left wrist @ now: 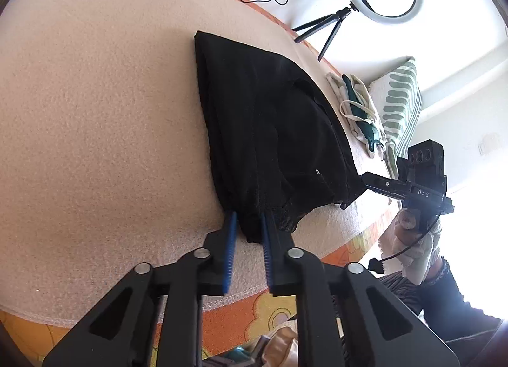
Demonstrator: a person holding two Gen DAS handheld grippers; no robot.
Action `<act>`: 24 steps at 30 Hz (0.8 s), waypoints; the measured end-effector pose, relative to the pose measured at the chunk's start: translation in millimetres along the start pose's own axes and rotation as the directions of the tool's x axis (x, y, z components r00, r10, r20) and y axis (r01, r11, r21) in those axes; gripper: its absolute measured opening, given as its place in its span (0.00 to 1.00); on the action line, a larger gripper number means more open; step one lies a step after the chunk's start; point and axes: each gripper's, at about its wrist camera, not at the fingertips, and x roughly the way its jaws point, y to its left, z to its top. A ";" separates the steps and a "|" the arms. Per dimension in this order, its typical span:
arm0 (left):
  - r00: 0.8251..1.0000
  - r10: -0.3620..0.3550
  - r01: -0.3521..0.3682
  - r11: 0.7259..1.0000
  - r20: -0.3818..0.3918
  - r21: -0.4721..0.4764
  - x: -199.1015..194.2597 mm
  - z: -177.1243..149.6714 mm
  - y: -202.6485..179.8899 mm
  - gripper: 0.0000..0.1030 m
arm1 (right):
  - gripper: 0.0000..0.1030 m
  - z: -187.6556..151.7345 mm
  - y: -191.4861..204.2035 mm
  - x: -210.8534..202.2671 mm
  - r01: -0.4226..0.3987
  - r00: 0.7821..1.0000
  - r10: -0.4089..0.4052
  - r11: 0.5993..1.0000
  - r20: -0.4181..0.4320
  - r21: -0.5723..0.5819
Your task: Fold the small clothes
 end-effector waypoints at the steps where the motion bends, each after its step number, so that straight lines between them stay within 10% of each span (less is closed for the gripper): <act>1: 1.000 -0.005 0.005 1.000 -0.001 -0.006 1.0 -0.5 0.4 0.09 | 0.48 -0.7 0.4 1.7 -0.004 1.000 0.004 1.000 -0.007 0.000; 6: 1.000 -0.014 0.014 1.000 0.013 0.010 3.4 2.3 -4.0 0.03 | 0.40 -1.8 5.6 5.6 -0.047 0.998 0.047 0.999 -0.031 0.002; 10: 0.999 -0.018 0.018 1.000 0.043 0.009 -4.9 4.7 -4.1 0.03 | 0.08 0.5 7.7 13.9 -0.055 0.997 0.055 0.998 -0.053 0.009; 24: 0.990 0.144 -0.144 0.982 0.014 0.123 -12.1 -3.0 -7.8 0.04 | 0.05 -4.0 8.9 9.9 0.030 0.995 -0.036 0.998 -0.089 -0.063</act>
